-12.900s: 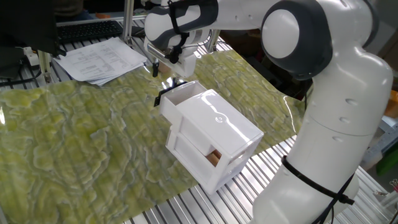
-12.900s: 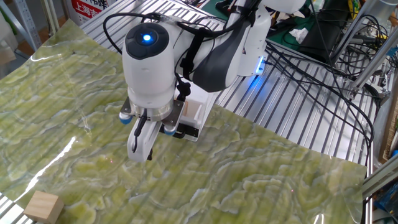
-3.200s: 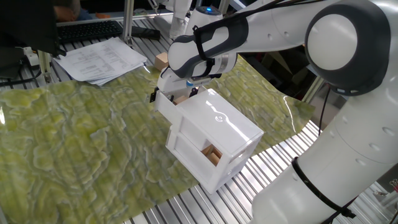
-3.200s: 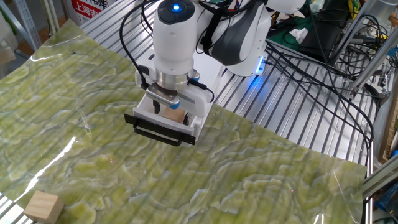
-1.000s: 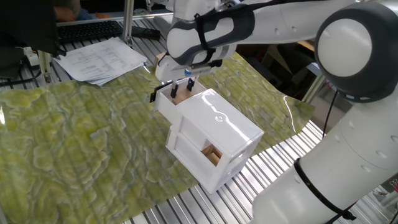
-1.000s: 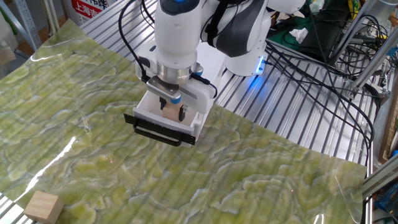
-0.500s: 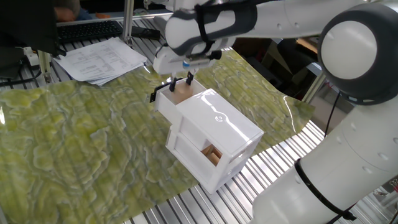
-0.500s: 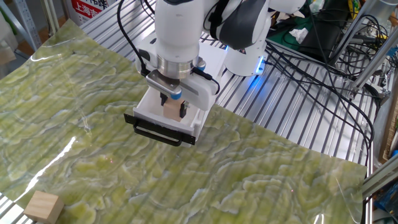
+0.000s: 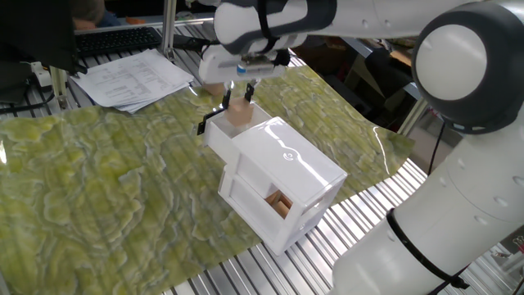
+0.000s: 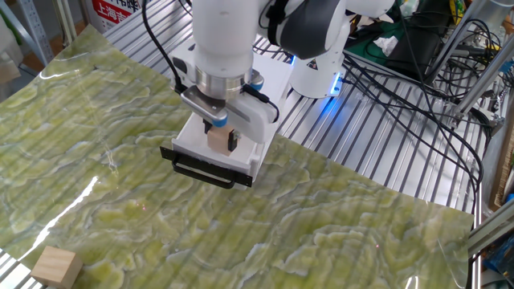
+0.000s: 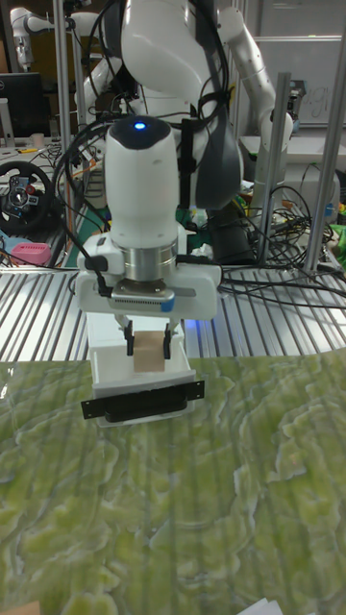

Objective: Take something out of a drawer

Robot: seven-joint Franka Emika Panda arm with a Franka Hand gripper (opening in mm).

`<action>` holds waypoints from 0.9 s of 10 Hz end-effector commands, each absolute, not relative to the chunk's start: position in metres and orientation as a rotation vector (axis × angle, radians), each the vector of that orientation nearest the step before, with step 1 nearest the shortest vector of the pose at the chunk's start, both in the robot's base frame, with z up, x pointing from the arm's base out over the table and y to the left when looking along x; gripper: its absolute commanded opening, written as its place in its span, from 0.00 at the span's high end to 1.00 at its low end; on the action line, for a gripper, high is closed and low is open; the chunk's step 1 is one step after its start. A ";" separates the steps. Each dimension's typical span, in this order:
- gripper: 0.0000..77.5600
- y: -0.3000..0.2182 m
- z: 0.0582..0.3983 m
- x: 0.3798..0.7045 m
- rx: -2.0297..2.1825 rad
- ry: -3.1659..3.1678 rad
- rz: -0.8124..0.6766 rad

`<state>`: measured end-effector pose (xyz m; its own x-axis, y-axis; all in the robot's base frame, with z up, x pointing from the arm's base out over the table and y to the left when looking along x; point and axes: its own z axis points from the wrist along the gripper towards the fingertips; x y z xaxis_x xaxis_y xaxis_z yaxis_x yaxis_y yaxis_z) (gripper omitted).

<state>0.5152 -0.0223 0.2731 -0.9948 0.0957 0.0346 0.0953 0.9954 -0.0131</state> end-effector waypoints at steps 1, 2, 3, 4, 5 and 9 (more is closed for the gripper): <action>0.98 -0.027 0.298 0.528 -0.245 -3.067 0.023; 0.98 -0.028 0.302 0.531 -0.279 -3.062 0.024; 0.98 -0.028 0.302 0.532 -0.312 -3.062 0.028; 0.98 -0.029 0.303 0.533 -0.341 -3.060 0.031; 0.98 -0.030 0.304 0.534 -0.365 -3.056 0.035; 0.98 -0.032 0.306 0.539 -0.484 -3.025 0.047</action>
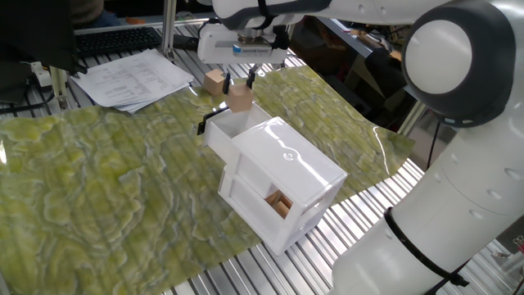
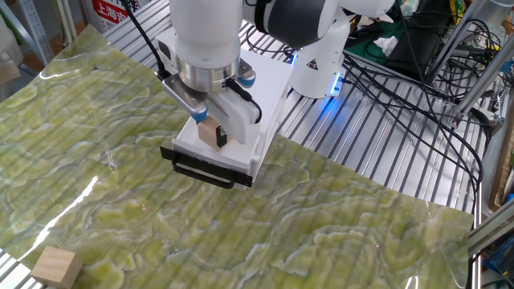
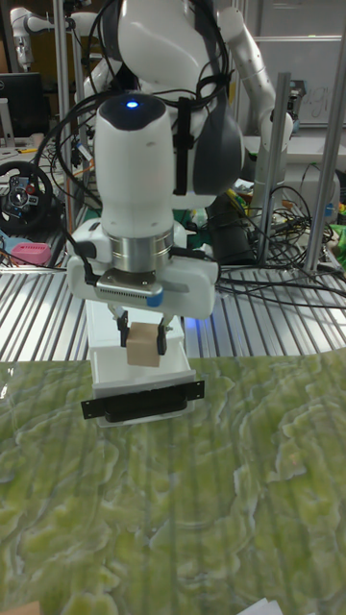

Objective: Take something out of a drawer

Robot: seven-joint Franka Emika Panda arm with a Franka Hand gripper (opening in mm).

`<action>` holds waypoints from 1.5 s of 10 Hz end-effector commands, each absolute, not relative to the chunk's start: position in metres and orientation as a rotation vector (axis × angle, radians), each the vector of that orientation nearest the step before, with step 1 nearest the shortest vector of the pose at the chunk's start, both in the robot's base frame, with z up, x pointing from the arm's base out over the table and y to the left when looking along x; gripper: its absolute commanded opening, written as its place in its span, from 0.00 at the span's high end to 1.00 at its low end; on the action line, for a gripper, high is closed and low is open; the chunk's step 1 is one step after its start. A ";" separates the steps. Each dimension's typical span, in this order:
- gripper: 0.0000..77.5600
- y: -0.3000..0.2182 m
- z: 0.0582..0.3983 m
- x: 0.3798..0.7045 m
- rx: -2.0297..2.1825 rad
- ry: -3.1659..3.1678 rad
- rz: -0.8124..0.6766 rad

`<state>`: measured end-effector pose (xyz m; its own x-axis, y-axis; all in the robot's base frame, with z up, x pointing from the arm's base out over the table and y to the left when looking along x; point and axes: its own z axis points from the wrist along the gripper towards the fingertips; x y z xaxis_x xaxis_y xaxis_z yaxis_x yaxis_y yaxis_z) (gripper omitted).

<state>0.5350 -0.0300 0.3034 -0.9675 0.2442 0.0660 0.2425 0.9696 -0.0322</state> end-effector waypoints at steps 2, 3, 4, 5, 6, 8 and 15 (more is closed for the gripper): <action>0.98 -0.032 0.306 0.539 -0.511 -3.013 0.051; 0.98 -0.032 0.306 0.539 -0.512 -3.011 0.051; 0.98 -0.032 0.306 0.539 -0.496 -3.004 0.053; 0.98 -0.032 0.306 0.539 -0.495 -3.004 0.053; 0.98 -0.032 0.306 0.539 -0.492 -3.007 0.065; 0.98 -0.032 0.306 0.539 -0.497 -3.017 0.086; 0.98 -0.032 0.306 0.539 -0.399 -2.990 -0.027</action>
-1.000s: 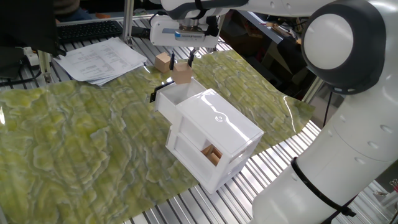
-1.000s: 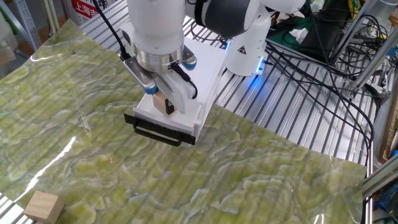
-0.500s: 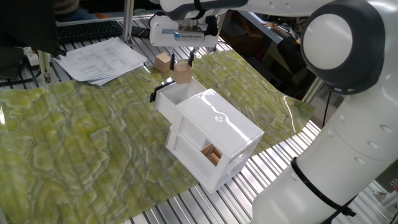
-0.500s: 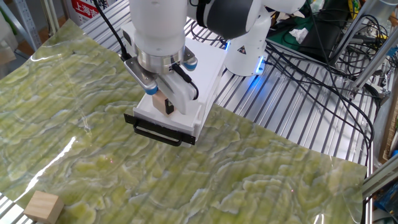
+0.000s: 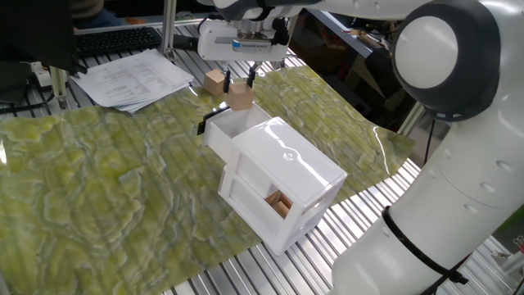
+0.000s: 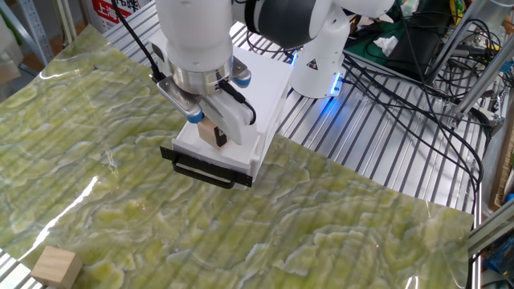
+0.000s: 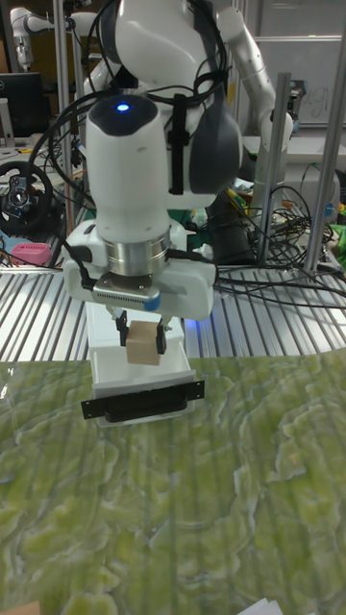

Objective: Take something out of a drawer

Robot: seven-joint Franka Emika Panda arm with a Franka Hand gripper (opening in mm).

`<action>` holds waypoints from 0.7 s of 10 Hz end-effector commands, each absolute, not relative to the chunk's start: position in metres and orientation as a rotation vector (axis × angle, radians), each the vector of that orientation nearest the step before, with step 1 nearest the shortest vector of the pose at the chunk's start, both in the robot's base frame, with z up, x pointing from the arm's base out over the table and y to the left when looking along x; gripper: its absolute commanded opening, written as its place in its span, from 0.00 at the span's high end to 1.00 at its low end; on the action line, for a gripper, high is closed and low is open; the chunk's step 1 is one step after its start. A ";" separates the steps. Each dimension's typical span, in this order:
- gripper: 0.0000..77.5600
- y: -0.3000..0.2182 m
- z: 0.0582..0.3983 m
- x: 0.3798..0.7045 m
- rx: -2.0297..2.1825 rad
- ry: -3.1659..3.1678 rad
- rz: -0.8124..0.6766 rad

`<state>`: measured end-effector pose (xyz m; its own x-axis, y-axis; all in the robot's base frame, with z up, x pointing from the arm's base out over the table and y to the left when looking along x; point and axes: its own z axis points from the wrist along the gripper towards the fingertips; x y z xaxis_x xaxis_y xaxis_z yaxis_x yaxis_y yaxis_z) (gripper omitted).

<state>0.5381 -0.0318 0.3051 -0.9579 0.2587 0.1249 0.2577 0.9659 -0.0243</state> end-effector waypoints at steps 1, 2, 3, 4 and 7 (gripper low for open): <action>0.98 -0.032 0.306 0.539 -0.378 -2.993 -0.030; 0.98 -0.032 0.306 0.539 -0.368 -2.994 -0.035; 0.98 -0.032 0.306 0.539 -0.354 -2.993 -0.056; 0.98 -0.032 0.306 0.539 -0.346 -2.991 -0.056; 0.98 -0.034 0.305 0.544 -0.348 -2.987 -0.071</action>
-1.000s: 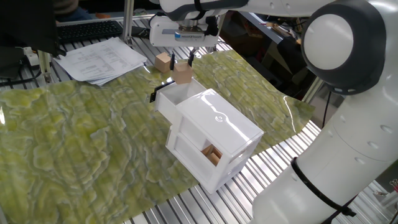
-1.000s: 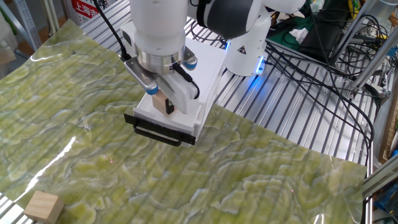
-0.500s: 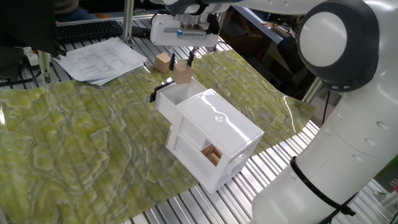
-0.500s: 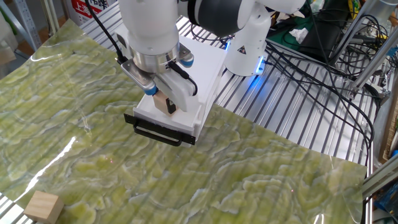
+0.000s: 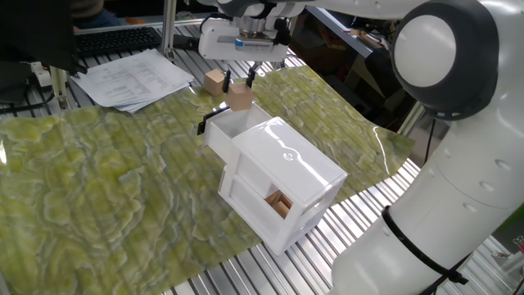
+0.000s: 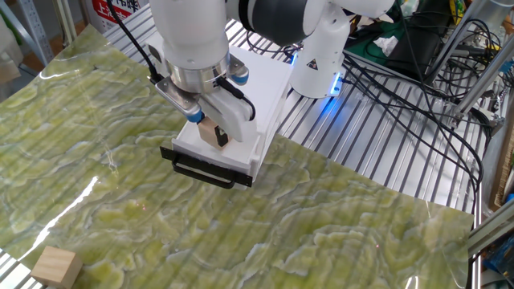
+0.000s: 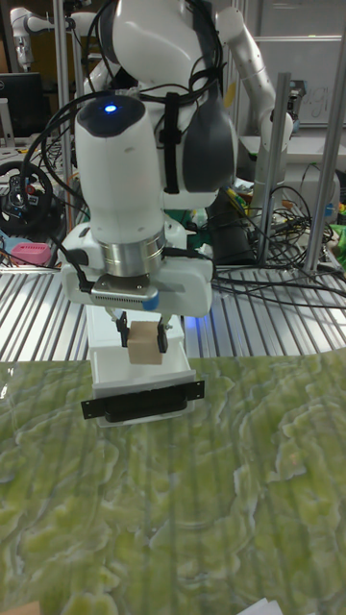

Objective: Take something out of a drawer

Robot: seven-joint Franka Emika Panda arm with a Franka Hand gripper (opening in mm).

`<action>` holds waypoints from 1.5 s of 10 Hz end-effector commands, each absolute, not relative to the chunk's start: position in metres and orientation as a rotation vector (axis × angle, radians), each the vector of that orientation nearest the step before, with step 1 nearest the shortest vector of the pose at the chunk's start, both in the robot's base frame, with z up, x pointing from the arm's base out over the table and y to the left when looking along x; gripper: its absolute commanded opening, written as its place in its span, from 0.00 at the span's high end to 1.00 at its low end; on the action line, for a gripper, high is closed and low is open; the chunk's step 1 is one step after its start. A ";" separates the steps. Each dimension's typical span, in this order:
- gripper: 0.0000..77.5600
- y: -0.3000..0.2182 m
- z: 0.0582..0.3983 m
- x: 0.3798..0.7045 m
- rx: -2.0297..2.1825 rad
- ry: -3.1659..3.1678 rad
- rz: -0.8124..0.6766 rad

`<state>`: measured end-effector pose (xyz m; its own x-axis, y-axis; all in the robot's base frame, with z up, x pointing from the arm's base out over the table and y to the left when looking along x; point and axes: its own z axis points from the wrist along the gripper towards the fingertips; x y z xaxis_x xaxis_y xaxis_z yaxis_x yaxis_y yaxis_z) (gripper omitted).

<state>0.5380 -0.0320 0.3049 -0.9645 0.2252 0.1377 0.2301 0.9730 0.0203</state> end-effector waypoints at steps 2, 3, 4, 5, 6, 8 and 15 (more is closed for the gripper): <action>0.98 -0.039 0.300 0.556 -0.337 -2.992 -0.073; 0.98 -0.042 0.296 0.566 -0.332 -2.994 -0.073; 0.98 -0.042 0.296 0.568 -0.332 -2.994 -0.073; 0.98 -0.042 0.293 0.576 -0.334 -2.994 -0.071; 0.98 -0.039 0.291 0.582 -0.347 -2.997 -0.061; 0.98 -0.034 0.288 0.587 -0.361 -2.998 -0.061; 0.98 -0.013 0.276 0.616 -0.435 -3.005 -0.047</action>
